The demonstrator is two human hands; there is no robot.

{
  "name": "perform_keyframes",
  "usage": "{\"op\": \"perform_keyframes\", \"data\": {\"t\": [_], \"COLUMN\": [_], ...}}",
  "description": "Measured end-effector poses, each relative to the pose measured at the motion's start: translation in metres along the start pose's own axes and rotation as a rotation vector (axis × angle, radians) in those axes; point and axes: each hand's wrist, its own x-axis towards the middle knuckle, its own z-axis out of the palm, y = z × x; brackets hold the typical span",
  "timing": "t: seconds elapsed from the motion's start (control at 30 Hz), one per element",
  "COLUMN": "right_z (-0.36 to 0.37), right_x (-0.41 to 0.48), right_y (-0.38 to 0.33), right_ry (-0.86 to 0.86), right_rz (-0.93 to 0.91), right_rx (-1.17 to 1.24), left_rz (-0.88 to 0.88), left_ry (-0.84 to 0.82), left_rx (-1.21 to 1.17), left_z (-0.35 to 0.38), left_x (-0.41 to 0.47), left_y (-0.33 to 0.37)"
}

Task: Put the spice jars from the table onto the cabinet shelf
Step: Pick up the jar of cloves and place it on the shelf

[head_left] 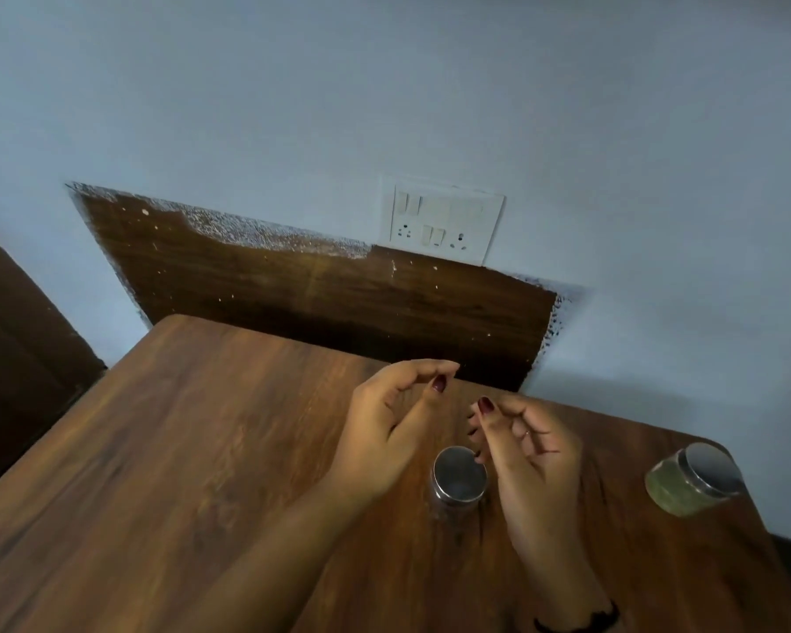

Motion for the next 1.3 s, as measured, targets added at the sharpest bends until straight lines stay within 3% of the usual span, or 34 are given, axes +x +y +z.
{"op": "perform_keyframes", "data": {"t": [0.37,0.7,0.97,1.3], "right_z": [-0.014,-0.026,-0.017,-0.011], "right_x": [-0.014,-0.024,-0.032,-0.037], "right_y": [0.036,0.086,0.131,0.161], "right_ry": [0.035,0.127,0.147,0.095], "right_rz": [0.079,0.232,0.411,0.588], "right_rx": [0.017,-0.023,-0.063,-0.111], "left_rz": [-0.155,-0.443,-0.558,-0.570], "left_ry": [-0.047,-0.182,-0.277,-0.380], "left_rx": [-0.024,-0.057,0.186,0.305], "left_z": [0.020,0.044,0.056,0.069], "left_x": [-0.028,-0.059,-0.079,-0.080], "left_y": [-0.041,-0.086,-0.135,-0.169]}}
